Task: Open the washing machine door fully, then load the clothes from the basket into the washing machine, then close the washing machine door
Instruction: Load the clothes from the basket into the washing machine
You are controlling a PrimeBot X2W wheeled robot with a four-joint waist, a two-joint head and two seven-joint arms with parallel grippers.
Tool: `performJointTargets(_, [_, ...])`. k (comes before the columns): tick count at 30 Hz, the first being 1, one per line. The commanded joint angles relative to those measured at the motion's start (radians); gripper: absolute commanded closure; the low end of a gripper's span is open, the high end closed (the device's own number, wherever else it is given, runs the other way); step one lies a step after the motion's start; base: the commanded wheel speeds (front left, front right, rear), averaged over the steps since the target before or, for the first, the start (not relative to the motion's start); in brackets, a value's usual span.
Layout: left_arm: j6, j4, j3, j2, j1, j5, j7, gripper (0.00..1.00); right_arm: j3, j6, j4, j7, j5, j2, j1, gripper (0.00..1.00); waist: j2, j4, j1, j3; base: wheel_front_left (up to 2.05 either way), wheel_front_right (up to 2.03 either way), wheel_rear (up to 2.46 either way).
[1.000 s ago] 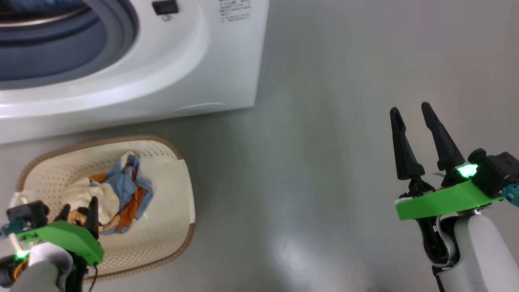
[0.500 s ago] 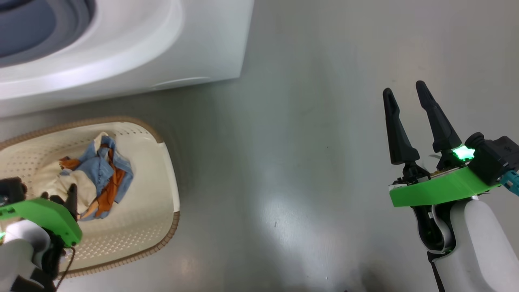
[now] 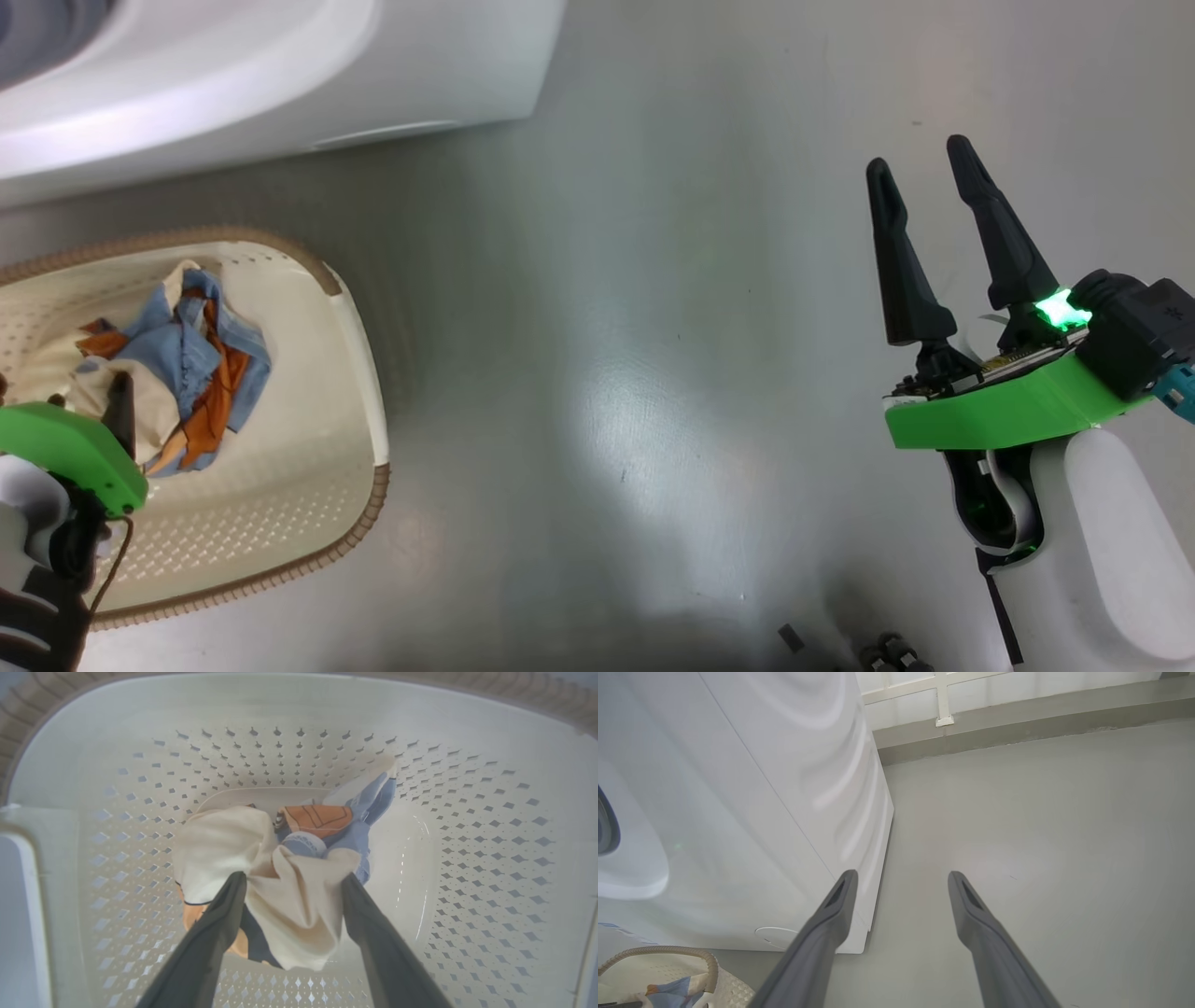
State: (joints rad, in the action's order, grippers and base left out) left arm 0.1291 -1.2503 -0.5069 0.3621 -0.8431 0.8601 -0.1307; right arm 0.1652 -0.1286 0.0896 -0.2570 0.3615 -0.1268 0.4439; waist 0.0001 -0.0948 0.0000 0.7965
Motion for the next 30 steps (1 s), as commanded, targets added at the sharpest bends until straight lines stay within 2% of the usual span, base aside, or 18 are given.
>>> performJointTargets(1, [0.002, -0.003, 0.017, 0.056, 0.003, 0.013, 0.001, 0.0, 0.019, -0.002, -0.025, -0.005, -0.01, 0.003, -0.017, 0.0, -0.0001, -0.001, 0.0, 0.011, 0.0, 0.0, 0.0])
performJointTargets(12, [0.002, 0.072, -0.061, 0.061, 0.01, 0.084, 0.053, 0.0, 0.031, -0.002, -0.032, -0.005, -0.012, 0.003, -0.008, 0.0, -0.0001, -0.002, 0.0, 0.028, 0.0, 0.0, 0.0])
performJointTargets(13, [0.002, 0.076, -0.069, 0.064, 0.011, 0.091, 0.053, 0.03, 0.032, -0.002, -0.031, -0.005, -0.012, 0.003, -0.009, 0.0, -0.0001, -0.003, 0.0, 0.027, 0.0, 0.0, 0.0])
performJointTargets(14, [0.002, 0.077, -0.075, 0.066, 0.011, 0.098, 0.051, 0.54, 0.033, -0.002, -0.031, -0.005, -0.012, 0.002, -0.009, 0.0, -0.0001, -0.004, 0.0, 0.026, 0.0, 0.0, 0.0])
performJointTargets(15, [0.002, 0.079, -0.083, 0.067, 0.012, 0.105, 0.053, 0.84, 0.033, -0.002, -0.031, -0.005, -0.012, 0.002, -0.009, 0.0, -0.0001, -0.005, 0.0, 0.024, 0.0, 0.0, 0.0])
performJointTargets(16, [0.002, 0.081, -0.091, 0.067, 0.014, 0.111, 0.055, 1.0, 0.033, -0.002, -0.031, -0.005, -0.012, 0.001, -0.009, 0.0, -0.0001, -0.005, 0.0, 0.023, 0.0, 0.0, 0.0])
performJointTargets(23, [0.002, 0.084, -0.132, 0.06, 0.018, 0.16, 0.038, 1.0, 0.028, -0.002, -0.03, -0.005, -0.012, -0.002, -0.013, 0.0, -0.0001, 0.002, 0.0, 0.001, 0.0, 0.0, 0.0])
performJointTargets(30, [0.002, 0.11, -0.137, 0.05, 0.043, 0.232, -0.047, 1.0, 0.024, -0.002, -0.017, -0.005, -0.007, 0.004, -0.018, 0.0, -0.0001, 0.027, 0.0, -0.058, 0.0, 0.0, 0.0])
